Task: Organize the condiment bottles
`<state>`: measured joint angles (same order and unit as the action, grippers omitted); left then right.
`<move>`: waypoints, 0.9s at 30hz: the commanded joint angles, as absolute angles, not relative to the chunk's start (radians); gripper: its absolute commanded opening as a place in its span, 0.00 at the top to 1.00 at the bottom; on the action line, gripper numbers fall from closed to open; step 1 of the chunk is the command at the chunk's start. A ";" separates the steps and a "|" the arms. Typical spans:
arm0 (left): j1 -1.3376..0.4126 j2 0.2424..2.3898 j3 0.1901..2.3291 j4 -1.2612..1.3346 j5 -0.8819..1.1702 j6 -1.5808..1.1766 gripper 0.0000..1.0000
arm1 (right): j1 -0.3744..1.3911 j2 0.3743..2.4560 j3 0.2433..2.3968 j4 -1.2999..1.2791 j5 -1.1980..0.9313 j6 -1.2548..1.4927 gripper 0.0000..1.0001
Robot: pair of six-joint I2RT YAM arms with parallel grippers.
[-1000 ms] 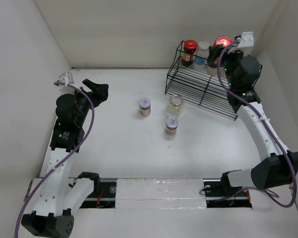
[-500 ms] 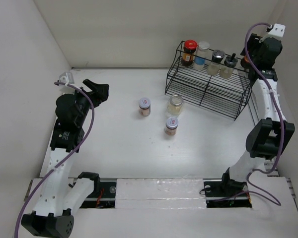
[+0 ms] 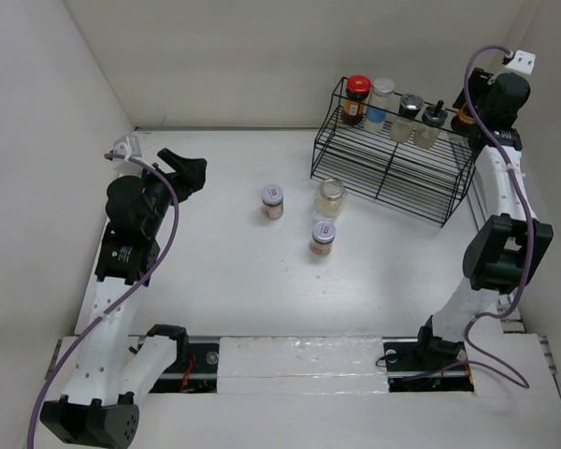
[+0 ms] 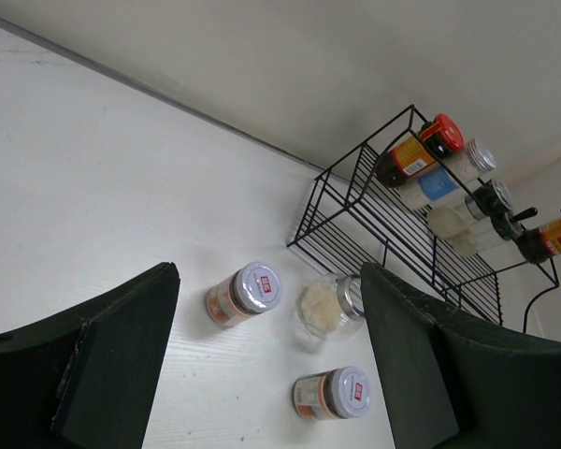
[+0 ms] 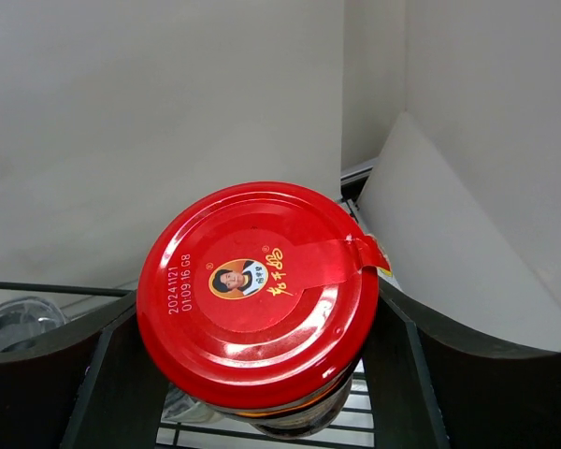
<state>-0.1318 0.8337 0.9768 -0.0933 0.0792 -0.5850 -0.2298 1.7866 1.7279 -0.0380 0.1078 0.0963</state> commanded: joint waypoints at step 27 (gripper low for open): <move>-0.135 0.821 0.991 -0.037 0.103 -0.572 0.26 | -0.232 1.684 1.517 0.207 0.183 0.181 0.14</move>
<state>-0.1318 0.8356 0.9768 -0.0933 0.0902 -0.5842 -0.2291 1.7416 1.5211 0.1337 0.1623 0.1726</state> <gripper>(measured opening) 0.742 0.860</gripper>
